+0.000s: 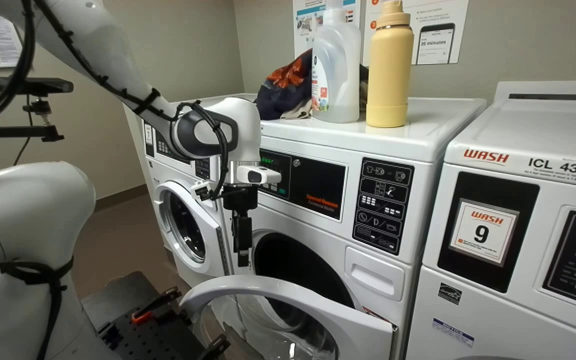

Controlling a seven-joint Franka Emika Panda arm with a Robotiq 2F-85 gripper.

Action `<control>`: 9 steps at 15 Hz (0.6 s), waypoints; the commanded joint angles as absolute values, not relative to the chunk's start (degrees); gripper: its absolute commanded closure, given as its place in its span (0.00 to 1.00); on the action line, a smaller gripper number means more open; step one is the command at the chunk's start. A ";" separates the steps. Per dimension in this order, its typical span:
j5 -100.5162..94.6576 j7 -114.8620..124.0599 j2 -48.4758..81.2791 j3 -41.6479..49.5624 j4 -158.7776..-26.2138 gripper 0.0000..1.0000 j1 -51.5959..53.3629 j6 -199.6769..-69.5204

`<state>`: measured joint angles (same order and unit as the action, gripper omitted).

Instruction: Open the middle washing machine door

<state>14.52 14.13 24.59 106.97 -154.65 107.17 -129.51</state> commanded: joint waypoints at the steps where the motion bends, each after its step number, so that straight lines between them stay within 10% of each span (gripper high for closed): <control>1: 18.91 7.15 26.15 115.29 -153.19 0.00 116.81 -125.52; 9: 35.74 -8.02 32.33 119.40 -153.41 0.00 121.82 -120.41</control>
